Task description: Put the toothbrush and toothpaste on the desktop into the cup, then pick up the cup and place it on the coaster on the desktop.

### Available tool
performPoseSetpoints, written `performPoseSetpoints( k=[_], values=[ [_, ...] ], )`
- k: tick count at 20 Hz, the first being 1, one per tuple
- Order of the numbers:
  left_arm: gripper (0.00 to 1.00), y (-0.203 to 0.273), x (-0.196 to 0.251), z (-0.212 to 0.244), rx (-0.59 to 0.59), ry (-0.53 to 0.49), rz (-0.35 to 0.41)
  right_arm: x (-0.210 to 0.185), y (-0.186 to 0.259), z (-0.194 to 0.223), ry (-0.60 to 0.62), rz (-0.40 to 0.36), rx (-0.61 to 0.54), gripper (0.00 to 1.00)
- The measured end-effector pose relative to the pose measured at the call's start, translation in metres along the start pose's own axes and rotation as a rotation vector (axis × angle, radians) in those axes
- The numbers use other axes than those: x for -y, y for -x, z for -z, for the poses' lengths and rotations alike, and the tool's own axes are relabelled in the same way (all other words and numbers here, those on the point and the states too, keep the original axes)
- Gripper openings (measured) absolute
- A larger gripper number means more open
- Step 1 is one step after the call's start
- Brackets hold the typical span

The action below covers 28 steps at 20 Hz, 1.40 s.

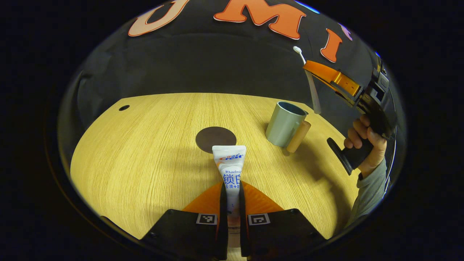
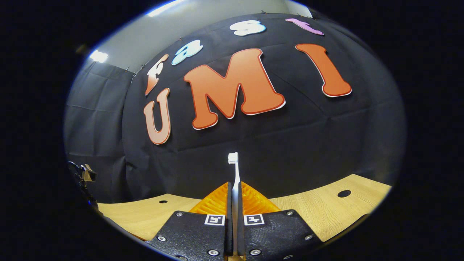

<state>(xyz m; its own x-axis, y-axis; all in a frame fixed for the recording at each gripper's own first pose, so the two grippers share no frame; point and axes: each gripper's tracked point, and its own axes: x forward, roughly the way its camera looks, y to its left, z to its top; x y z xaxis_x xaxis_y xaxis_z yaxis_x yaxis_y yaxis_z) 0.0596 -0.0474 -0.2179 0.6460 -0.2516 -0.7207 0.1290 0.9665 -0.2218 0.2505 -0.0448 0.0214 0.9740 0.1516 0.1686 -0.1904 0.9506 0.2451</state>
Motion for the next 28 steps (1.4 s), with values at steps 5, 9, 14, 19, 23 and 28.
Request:
performPoseSetpoints(
  k=[5, 9, 14, 19, 23, 28],
  values=[
    [0.17, 0.000, 0.003, 0.002, -0.005, 0.000, -0.002, 0.009, -0.013, 0.010, 0.003, -0.010, 0.048, 0.05],
    [0.17, 0.031, 0.004, -0.005, -0.001, -0.002, -0.006, 0.014, -0.017, 0.029, -0.009, -0.007, 0.016, 0.05],
    [0.17, 0.036, 0.002, -0.009, 0.008, 0.000, -0.008, 0.025, -0.019, 0.030, -0.013, 0.015, 0.024, 0.05],
    [0.18, 0.054, 0.003, -0.012, 0.009, 0.007, -0.001, 0.027, -0.019, 0.041, -0.001, 0.016, 0.009, 0.05],
    [0.18, 0.062, 0.008, -0.027, 0.016, 0.007, -0.008, 0.025, -0.014, 0.053, 0.010, 0.020, -0.017, 0.06],
    [0.18, 0.054, 0.005, -0.038, 0.028, 0.006, -0.017, 0.025, -0.003, 0.050, 0.017, 0.035, -0.013, 0.06]
  ],
)
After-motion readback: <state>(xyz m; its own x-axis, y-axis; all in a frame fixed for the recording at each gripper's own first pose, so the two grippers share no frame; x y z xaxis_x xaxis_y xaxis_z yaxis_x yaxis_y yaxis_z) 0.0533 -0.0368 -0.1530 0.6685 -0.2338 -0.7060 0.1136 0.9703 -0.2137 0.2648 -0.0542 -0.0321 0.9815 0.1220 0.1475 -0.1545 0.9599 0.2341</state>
